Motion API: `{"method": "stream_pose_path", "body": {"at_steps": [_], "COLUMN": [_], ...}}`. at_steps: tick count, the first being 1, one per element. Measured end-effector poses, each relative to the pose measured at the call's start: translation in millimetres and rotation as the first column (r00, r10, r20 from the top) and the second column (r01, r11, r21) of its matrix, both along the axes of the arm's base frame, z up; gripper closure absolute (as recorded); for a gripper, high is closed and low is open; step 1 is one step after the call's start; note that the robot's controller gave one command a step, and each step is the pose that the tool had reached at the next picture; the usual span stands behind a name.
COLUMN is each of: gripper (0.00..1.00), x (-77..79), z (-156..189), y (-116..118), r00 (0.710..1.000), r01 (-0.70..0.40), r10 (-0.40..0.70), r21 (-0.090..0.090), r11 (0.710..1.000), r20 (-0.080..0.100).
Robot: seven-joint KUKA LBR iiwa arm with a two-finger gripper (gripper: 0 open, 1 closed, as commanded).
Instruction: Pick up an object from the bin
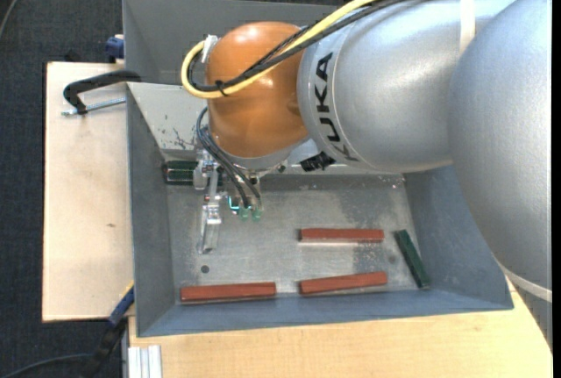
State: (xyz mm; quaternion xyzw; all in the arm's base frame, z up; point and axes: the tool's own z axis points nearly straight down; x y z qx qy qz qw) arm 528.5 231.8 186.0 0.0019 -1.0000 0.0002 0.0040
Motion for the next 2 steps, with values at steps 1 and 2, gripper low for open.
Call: {"method": "stream_pose_path", "body": {"at_steps": [1, 2], "gripper": [0.00, 0.00], "x": [20.1, 61.4], "z": [-89.8, -114.9], "y": [-30.7, -89.1], "r00": [0.897, 0.800], "r01": [-0.442, -0.600], "r10": [0.442, 0.600], "r21": [0.001, -0.002], "r11": [0.897, 0.800], "r20": [0.003, 0.016]}}
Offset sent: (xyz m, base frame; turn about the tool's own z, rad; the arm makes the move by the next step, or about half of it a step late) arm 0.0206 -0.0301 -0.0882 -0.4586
